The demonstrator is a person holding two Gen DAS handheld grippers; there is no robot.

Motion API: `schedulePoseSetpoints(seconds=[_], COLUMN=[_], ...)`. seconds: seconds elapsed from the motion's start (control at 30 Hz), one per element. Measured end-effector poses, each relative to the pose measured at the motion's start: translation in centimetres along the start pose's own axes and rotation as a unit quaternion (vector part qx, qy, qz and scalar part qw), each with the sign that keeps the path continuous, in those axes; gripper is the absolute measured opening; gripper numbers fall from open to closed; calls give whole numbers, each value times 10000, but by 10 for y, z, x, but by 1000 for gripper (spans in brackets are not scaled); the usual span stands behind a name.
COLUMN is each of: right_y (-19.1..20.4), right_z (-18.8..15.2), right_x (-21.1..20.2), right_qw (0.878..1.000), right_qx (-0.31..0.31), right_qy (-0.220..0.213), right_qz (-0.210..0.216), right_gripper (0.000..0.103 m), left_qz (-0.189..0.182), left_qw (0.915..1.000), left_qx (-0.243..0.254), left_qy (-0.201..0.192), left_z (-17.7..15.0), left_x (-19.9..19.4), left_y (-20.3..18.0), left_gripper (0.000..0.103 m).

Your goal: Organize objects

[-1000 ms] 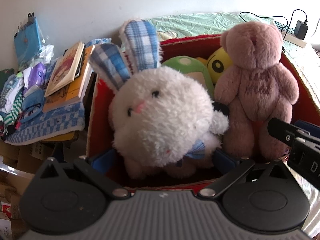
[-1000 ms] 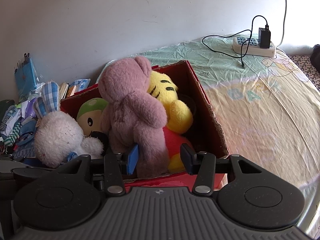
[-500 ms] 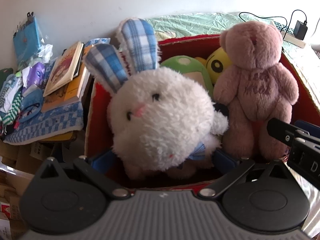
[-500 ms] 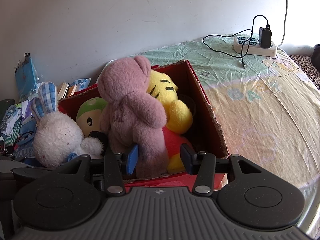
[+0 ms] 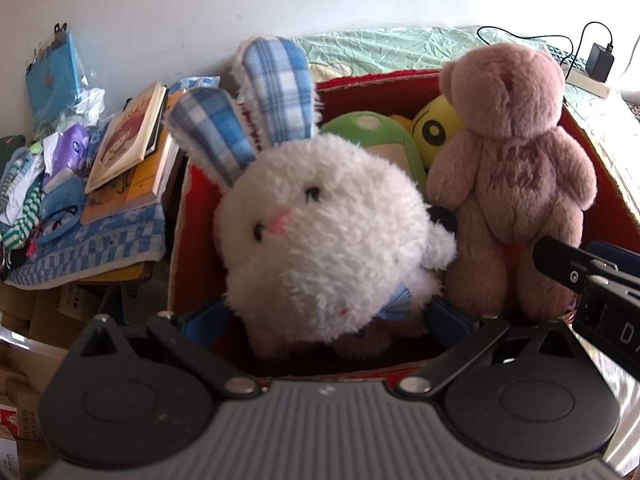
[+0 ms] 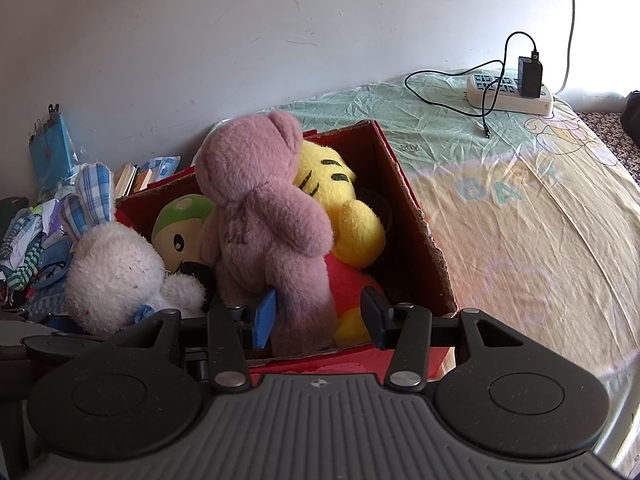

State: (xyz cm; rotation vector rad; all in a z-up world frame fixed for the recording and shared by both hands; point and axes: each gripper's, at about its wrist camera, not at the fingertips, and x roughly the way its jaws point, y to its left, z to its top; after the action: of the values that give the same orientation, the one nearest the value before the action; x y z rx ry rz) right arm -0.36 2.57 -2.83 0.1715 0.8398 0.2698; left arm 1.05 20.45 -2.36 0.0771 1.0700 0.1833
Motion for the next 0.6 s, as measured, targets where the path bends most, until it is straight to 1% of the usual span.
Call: schedulePoseSetpoints(seconds=[0.6], right_y=[0], right_z=[0], right_x=[-1], right_qw=[10000], right_qx=[-3], right_qy=[-15], right_qz=[-3], right_gripper=[49], left_qz=[32], left_qw=[10000], left_qx=[-3], left_qy=[-22], left_z=[0], left_x=[-1], left_y=[-1], left_gripper=[103])
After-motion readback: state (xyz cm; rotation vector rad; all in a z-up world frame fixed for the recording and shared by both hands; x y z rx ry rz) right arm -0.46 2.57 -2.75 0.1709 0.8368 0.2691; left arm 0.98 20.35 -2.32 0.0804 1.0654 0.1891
